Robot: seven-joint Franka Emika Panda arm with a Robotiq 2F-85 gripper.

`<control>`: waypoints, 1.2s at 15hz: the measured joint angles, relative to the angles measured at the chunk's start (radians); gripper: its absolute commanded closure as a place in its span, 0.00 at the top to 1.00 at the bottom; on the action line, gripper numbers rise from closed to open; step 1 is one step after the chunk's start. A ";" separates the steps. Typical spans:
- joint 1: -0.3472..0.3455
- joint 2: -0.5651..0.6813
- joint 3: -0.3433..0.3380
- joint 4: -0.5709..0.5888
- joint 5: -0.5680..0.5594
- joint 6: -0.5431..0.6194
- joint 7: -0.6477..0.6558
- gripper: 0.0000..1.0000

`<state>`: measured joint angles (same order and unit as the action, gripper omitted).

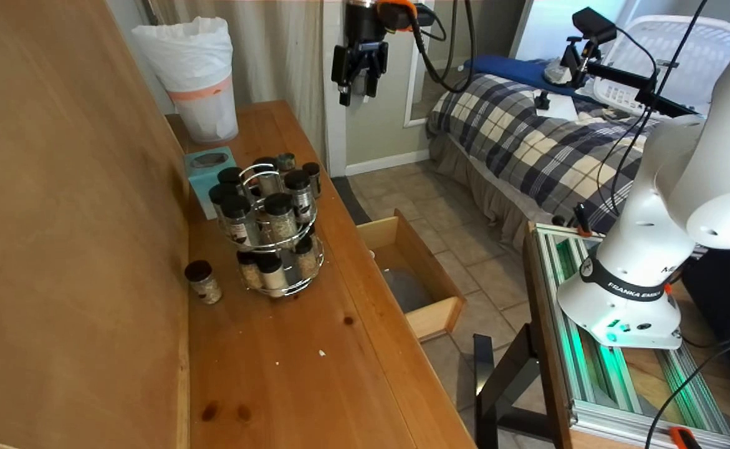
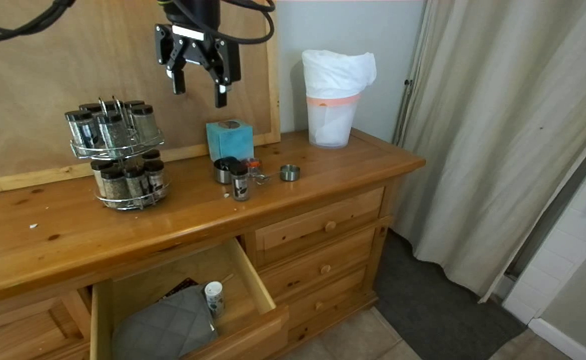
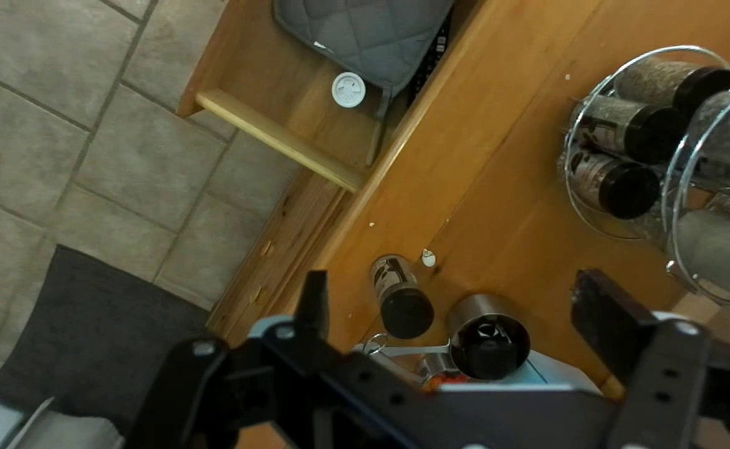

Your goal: Move the tissue box to the left.

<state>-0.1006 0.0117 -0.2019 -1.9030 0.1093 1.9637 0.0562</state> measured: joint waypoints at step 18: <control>-0.021 0.170 0.012 0.276 0.195 -0.173 0.022 1.00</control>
<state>-0.1219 0.1815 -0.1899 -1.6273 0.3042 1.7908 0.0787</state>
